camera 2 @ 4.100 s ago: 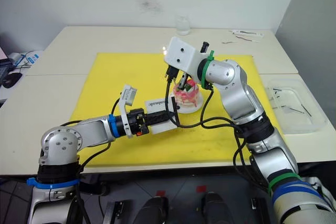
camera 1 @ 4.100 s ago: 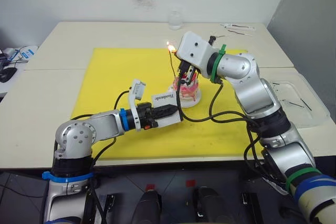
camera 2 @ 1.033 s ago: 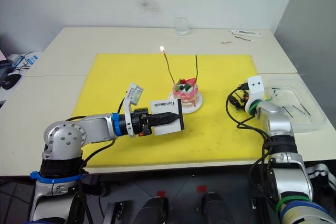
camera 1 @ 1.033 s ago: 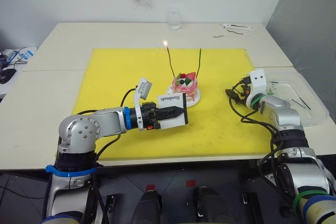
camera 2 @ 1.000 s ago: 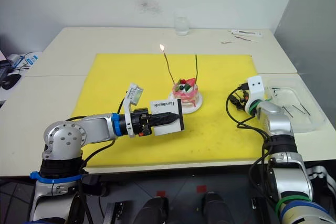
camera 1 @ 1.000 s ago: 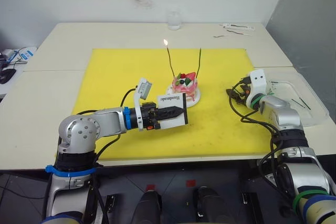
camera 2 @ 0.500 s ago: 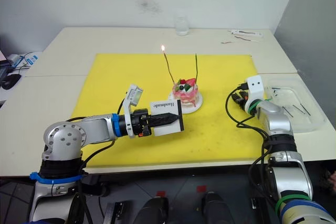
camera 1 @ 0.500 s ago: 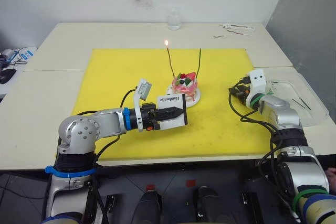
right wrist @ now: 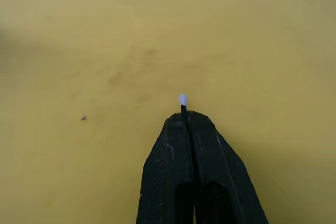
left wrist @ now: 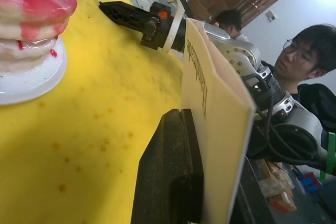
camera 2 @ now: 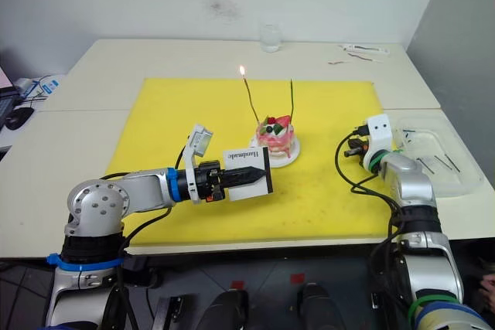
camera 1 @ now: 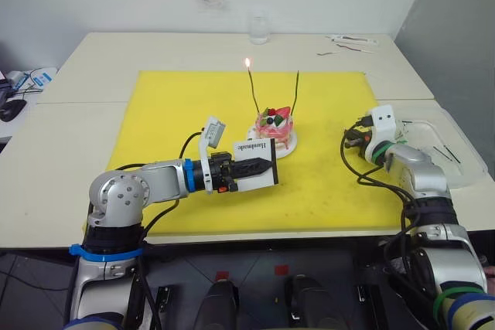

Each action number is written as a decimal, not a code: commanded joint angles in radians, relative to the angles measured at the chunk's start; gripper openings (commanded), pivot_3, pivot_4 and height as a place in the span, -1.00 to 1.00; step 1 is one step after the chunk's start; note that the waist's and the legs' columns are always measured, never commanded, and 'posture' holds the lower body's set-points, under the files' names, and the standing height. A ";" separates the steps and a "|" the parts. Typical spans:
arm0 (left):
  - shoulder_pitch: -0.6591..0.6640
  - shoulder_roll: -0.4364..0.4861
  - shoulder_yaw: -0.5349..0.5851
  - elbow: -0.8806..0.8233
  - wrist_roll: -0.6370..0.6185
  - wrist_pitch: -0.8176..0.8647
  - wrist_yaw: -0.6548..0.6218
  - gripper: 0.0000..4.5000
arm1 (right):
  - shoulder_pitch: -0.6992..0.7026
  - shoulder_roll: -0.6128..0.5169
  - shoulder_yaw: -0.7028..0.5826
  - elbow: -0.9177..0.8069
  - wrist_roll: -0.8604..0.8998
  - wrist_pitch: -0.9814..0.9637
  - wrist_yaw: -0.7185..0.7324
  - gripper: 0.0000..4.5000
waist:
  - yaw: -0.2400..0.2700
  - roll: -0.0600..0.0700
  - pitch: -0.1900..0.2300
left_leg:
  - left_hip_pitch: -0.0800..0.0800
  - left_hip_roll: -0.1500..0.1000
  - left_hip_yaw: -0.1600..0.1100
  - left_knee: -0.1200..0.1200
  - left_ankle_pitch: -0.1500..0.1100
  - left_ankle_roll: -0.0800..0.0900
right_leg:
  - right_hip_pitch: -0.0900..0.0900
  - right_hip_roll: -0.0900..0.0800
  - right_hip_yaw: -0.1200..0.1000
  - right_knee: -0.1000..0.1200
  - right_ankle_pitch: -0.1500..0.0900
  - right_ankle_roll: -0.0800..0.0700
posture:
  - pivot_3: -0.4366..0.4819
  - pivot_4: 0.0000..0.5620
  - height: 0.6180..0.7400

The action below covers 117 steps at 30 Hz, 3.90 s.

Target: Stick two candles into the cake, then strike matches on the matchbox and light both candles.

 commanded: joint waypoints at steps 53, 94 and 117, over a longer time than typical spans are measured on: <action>-0.135 -0.091 0.066 0.124 0.001 0.011 0.064 -1.00 | -0.044 -0.212 0.395 -0.844 -0.208 -0.053 0.393 -1.00 | 0.000 0.001 0.001 | 0.000 0.001 -0.001 0.001 0.000 0.000 | 0.000 0.000 -0.002 0.000 0.000 0.000 | -0.05 -0.47 1.00; -0.127 -0.140 0.067 0.094 -0.084 0.035 0.172 -1.00 | -0.050 -0.326 0.302 -0.765 -0.173 -0.226 0.538 -1.00 | -0.001 0.000 0.001 | 0.003 0.001 -0.002 0.002 0.001 -0.003 | 0.002 0.001 -0.002 0.001 0.001 -0.001 | -0.05 -0.47 1.00; -0.137 -0.151 0.065 0.118 -0.070 0.010 0.147 -1.00 | -0.095 -0.267 0.405 -0.756 -0.309 -0.259 0.532 -1.00 | 0.001 0.000 0.001 | 0.002 0.000 -0.002 0.002 0.001 -0.002 | 0.002 0.000 -0.002 0.001 0.001 0.000 | -0.05 -0.47 1.00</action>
